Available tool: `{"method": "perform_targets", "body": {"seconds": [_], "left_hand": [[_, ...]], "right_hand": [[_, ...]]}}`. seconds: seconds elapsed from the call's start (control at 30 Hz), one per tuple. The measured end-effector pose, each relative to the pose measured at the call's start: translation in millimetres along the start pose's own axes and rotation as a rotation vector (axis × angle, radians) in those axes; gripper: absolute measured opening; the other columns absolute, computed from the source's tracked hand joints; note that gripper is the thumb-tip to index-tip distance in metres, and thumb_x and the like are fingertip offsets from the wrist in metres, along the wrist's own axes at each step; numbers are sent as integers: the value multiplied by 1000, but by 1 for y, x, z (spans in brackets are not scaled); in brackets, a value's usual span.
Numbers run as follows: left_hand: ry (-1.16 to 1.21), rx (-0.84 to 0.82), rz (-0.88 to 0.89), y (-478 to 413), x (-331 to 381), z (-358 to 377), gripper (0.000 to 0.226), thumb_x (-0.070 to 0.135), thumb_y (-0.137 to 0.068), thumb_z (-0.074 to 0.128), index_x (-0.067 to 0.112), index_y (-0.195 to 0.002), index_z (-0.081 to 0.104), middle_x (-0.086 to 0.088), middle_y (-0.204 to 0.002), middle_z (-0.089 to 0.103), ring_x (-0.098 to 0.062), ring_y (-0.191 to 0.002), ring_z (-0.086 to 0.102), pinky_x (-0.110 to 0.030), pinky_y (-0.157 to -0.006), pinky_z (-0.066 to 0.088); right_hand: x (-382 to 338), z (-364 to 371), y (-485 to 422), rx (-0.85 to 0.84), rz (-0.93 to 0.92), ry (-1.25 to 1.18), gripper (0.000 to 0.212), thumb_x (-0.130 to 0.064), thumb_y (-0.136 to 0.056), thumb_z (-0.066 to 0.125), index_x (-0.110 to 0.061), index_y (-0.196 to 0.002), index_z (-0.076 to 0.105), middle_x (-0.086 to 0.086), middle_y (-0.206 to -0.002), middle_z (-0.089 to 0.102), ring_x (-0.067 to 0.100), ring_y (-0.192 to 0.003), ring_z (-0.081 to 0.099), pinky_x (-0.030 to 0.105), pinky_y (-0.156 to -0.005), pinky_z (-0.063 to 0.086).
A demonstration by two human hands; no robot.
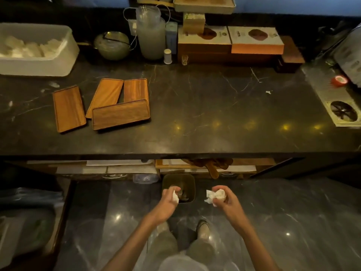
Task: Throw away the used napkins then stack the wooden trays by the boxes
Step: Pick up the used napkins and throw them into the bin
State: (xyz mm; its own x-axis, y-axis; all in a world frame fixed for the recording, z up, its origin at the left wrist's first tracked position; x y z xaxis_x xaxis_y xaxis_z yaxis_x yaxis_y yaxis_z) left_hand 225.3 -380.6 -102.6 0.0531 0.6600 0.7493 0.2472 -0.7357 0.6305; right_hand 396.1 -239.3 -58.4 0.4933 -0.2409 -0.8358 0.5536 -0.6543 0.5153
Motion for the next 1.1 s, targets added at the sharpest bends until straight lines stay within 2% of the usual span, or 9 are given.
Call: {"method": "perform_targets", "body": {"seconds": [0.17, 0.47, 0.6, 0.7, 0.8, 0.87, 0.97, 1.03, 1.1], "left_hand": [[62, 226, 22, 13, -21, -4, 58, -17, -81, 46, 29, -118, 46, -17, -122, 47, -19, -101, 50, -26, -82, 42], [-184, 148, -1, -69, -106, 27, 28, -14, -80, 58, 7, -92, 71, -11, -103, 63, -19, -96, 57, -5, -76, 38], [-186, 245, 70, -152, -164, 33, 32, -18, -78, 57, 7, -91, 72, -7, -101, 63, -19, -93, 61, -6, -76, 44], [-245, 192, -20, -217, -231, 47, 25, -7, -85, 58, 16, -86, 69, -7, -102, 56, -25, -94, 59, -32, -83, 54], [-378, 51, -38, -277, -292, 71, 26, 7, -90, 52, 16, -66, 55, -15, -87, 48, -33, -77, 52, -51, -82, 50], [-390, 36, -64, -305, -327, 78, 18, 8, -94, 49, 9, -90, 66, -22, -103, 56, -31, -93, 57, -44, -90, 48], [-447, 58, -100, -340, -367, 78, 34, 12, -97, 50, 6, -129, 57, -22, -129, 58, -35, -121, 54, -35, -100, 41], [-542, 63, -67, -365, -379, 76, 35, 15, -95, 55, 9, -130, 56, -19, -129, 58, -35, -121, 53, -34, -98, 40], [-622, 50, -24, -390, -386, 73, 30, 13, -92, 60, 9, -122, 61, -18, -124, 61, -35, -117, 56, -36, -93, 43]], "right_hand": [[34, 12, -9, -20, 68, -145, 31, 5, -88, 58, -12, -114, 62, 19, -116, 58, 32, -104, 63, 46, -82, 59], [157, 24, -36, 222, 192, -116, 41, 16, -82, 59, -21, -92, 73, 8, -103, 72, 14, -93, 65, 15, -79, 48], [276, 50, -93, 317, 275, -63, 40, 7, -87, 60, -11, -122, 64, 12, -127, 62, 20, -115, 59, 11, -95, 42], [358, 86, -142, 247, 319, -71, 43, -4, -96, 51, -8, -139, 48, 8, -147, 44, 22, -138, 39, 35, -117, 28], [407, 107, -193, 226, 212, -28, 44, 6, -94, 48, -5, -137, 49, 9, -143, 47, 19, -136, 41, 15, -110, 27], [429, 115, -218, 261, 182, -55, 48, 8, -91, 52, -6, -137, 49, 3, -133, 54, 11, -124, 49, 1, -93, 34], [457, 124, -252, 355, 133, -81, 43, 7, -87, 60, 0, -128, 49, -8, -105, 59, -11, -89, 58, 6, -77, 45], [471, 130, -280, 370, 90, 13, 32, 1, -85, 65, -2, -115, 54, -7, -90, 57, -7, -77, 59, 10, -69, 44], [475, 141, -307, 370, 78, 143, 27, -2, -84, 67, -7, -110, 63, 0, -99, 63, 11, -93, 62, 18, -77, 45]]}}
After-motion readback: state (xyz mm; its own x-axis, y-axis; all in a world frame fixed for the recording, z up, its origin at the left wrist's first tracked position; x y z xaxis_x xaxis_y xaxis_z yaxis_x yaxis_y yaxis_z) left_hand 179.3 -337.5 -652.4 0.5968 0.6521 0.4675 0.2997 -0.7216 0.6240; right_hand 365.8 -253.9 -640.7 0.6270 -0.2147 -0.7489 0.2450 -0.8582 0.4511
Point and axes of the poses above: each hand's wrist, its own y-axis away from the middle knuckle, its own z-axis out of the palm, x = y × z, the point moved 9 cm from there along -y, towards the middle knuckle
